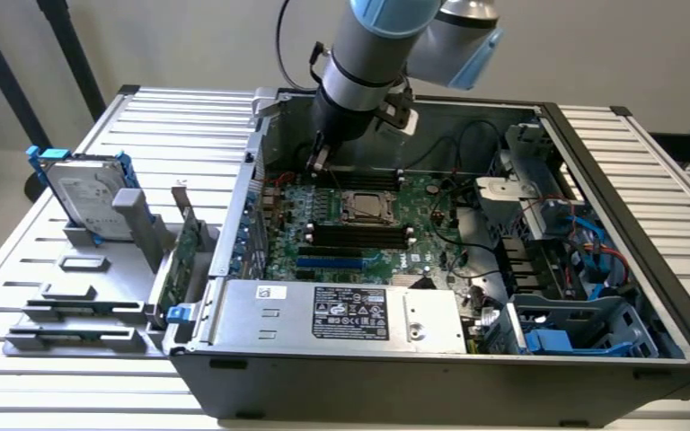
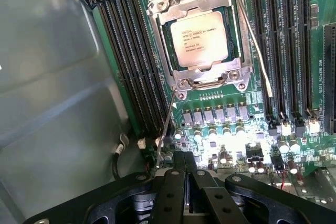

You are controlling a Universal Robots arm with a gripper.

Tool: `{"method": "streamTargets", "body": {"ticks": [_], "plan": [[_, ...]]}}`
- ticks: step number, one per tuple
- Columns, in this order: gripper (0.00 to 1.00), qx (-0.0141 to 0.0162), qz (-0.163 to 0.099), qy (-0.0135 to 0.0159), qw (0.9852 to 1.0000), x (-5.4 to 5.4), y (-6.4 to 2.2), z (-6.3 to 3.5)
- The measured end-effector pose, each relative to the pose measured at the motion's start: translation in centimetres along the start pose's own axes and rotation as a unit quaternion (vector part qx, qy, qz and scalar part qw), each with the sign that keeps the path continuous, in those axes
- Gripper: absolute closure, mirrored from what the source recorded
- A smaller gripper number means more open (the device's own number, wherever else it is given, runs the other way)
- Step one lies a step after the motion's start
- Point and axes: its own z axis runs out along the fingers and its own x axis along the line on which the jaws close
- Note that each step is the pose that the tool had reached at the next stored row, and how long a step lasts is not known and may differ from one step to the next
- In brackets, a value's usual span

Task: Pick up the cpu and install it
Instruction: 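Install the first cpu locking lever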

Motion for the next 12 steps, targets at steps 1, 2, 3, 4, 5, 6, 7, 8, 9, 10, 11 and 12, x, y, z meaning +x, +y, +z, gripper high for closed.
{"method": "streamTargets", "body": {"ticks": [1,2,3,4,5,6,7,8,9,10,11,12], "plan": [[0.89,-0.0001,0.002,0.0004,1.0,0.0,0.0,-0.02],[0.89,-0.0002,0.003,0.0007,1.0,-0.01,0.0,-0.03],[0.89,-0.0002,0.004,0.0009,1.0,-0.01,-0.01,-0.03],[0.89,-0.0002,0.005,0.0007,1.0,-0.02,-0.05,-0.02],[0.89,-0.0007,0.005,-0.0013,1.0,-0.05,-0.13,-0.01],[0.89,-0.0016,0.006,-0.0044,1.0,-0.08,-0.22,0.02],[0.89,-0.0029,0.007,-0.0087,0.9999,-0.12,-0.33,0.05],[0.89,-0.0043,0.009,-0.0126,0.9999,-0.16,-0.46,0.09],[0.89,-0.0053,0.01,-0.0154,0.9998,-0.19,-0.56,0.13],[0.89,-0.0058,0.01,-0.0171,0.9998,-0.21,-0.61,0.14],[0.89,-0.0059,0.011,-0.0182,0.9998,-0.22,-0.65,0.15],[0.89,-0.0061,0.012,-0.0198,0.9997,-0.23,-0.69,0.16]]}}
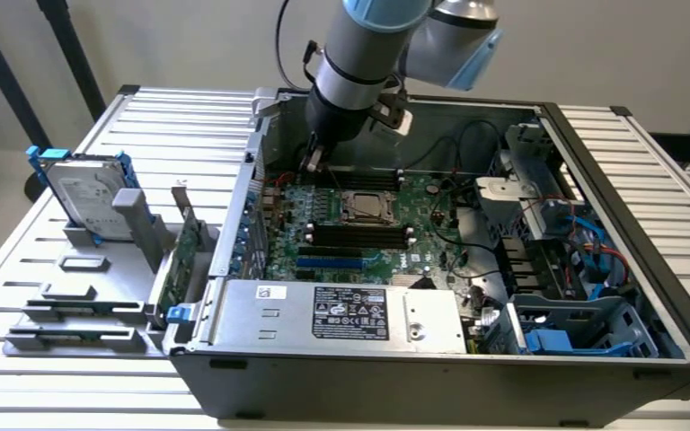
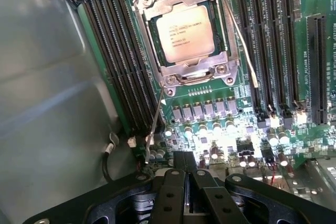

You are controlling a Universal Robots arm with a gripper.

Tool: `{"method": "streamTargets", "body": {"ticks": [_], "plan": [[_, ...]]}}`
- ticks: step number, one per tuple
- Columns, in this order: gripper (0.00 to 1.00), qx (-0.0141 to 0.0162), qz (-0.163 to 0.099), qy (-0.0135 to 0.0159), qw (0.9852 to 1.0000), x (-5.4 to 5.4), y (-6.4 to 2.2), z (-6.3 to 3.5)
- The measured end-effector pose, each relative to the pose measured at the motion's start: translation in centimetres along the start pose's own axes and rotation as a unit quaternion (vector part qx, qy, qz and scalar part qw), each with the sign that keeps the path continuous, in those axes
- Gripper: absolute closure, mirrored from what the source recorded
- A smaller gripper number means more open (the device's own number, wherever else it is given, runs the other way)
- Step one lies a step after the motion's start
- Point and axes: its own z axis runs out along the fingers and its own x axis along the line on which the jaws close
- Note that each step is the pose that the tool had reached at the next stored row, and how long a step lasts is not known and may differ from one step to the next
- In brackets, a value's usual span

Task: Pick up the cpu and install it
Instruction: 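Install the first cpu locking lever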

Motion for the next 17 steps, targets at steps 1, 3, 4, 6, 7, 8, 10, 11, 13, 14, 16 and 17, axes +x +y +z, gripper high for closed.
{"method": "streamTargets", "body": {"ticks": [1,3,4,6,7,8,10,11,13,14,16,17], "plan": [[0.89,-0.0002,0.001,-0.0018,1.0,0.0,-0.05,0.01],[0.89,-0.0006,0.002,-0.006,1.0,-0.1,-0.15,0.04],[0.89,-0.0007,0.003,-0.0082,1.0,-0.1,-0.22,0.05],[0.89,-0.0013,0.004,-0.0126,0.9999,-0.1,-0.35,0.09],[0.89,-0.0015,0.005,-0.0138,0.9999,-0.1,-0.41,0.09],[0.89,-0.0017,0.005,-0.0147,0.9999,-0.1,-0.49,0.02],[0.89,-0.0019,0.005,-0.0148,0.9999,0.0,-0.71,-0.48],[0.89,-0.002,0.006,-0.0147,0.9999,0.1,-0.86,-0.86],[0.89,-0.0025,0.008,-0.0139,0.9999,0.2,-1.07,-1.45],[0.89,-0.003,0.012,-0.0128,0.9998,0.3,-1.11,-1.54],[0.89,-0.0055,0.026,-0.0084,0.9996,0.3,-1.11,-1.53],[0.89,-0.007,0.034,-0.0056,0.9994,0.3,-1.1,-1.52]]}}
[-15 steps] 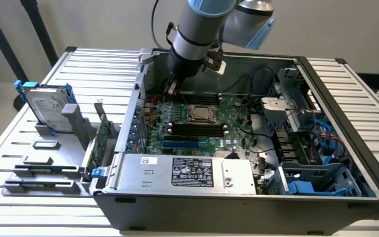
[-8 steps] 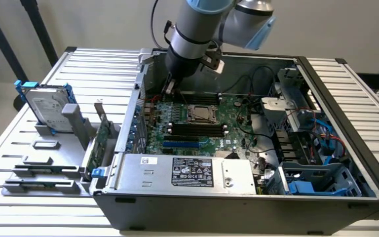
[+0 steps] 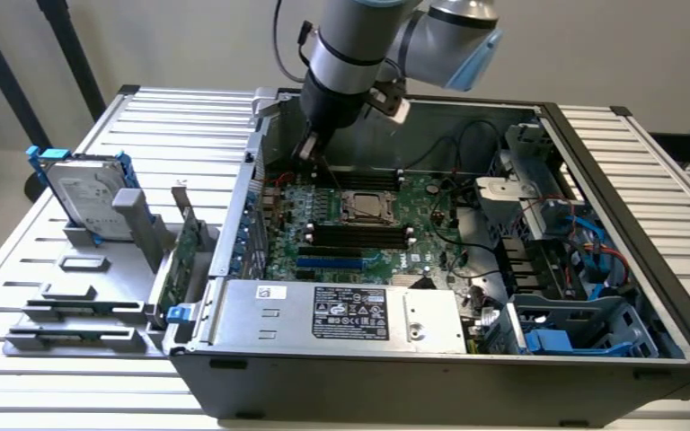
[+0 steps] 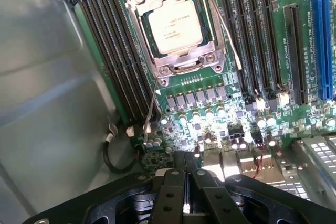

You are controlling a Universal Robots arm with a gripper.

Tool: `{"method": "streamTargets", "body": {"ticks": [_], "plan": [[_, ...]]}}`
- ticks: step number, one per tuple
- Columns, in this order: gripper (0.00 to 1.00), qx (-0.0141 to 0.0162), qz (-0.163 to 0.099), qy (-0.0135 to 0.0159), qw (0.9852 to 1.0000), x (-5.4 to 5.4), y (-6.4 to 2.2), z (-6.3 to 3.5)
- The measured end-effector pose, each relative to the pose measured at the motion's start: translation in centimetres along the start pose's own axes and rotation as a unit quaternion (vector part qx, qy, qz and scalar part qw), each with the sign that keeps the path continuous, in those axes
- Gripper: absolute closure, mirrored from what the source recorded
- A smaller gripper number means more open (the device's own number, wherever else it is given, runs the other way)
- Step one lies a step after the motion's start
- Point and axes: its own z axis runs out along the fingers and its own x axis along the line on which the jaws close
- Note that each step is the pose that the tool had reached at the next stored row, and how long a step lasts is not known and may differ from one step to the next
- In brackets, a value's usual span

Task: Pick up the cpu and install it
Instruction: 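Install the first cpu locking lever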

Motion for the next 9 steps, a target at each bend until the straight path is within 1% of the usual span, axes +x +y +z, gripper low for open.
{"method": "streamTargets", "body": {"ticks": [2,4,6,9], "plan": [[0.89,-0.0027,0.017,0.0053,0.9998,-0.02,0.04,0.13],[0.89,-0.0054,0.034,0.0107,0.9993,-0.06,0.12,0.4],[0.89,-0.008,0.051,0.0157,0.9985,-0.11,0.21,0.68],[0.89,-0.0112,0.072,0.0222,0.9971,-0.16,0.31,1.0]]}}
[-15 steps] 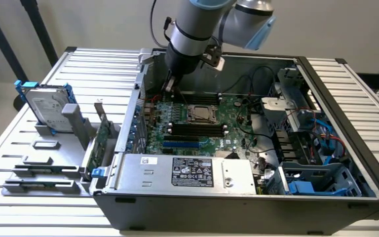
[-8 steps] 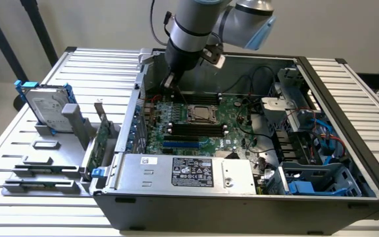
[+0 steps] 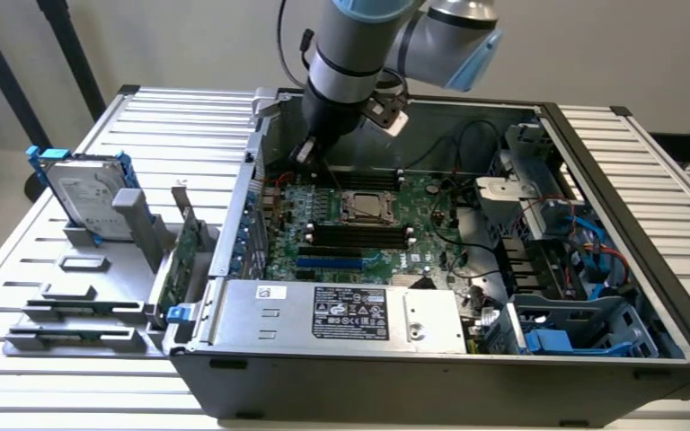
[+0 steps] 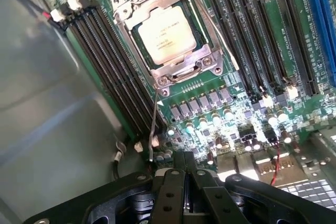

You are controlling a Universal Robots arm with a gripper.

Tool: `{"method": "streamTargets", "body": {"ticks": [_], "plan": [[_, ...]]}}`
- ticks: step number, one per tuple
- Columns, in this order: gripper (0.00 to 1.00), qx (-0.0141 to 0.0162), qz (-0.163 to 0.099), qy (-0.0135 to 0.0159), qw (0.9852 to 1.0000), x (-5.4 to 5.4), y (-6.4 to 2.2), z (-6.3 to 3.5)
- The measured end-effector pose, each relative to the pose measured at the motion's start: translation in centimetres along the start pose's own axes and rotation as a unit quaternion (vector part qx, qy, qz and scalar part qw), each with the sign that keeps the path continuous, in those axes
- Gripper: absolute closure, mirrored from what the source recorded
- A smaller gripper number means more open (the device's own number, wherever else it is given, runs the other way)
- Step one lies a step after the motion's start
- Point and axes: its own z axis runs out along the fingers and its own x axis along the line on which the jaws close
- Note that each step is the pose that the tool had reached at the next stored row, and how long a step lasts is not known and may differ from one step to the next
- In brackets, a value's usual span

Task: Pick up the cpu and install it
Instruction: 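Install the first cpu locking lever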

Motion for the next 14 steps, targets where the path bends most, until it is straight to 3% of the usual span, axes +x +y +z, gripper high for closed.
{"method": "streamTargets", "body": {"ticks": [6,14], "plan": [[0.89,-0.0046,0.032,0.0106,0.9994,-0.1,-0.11,0.17],[0.89,-0.0042,0.058,0.0267,0.998,-0.42,-0.67,0.24]]}}
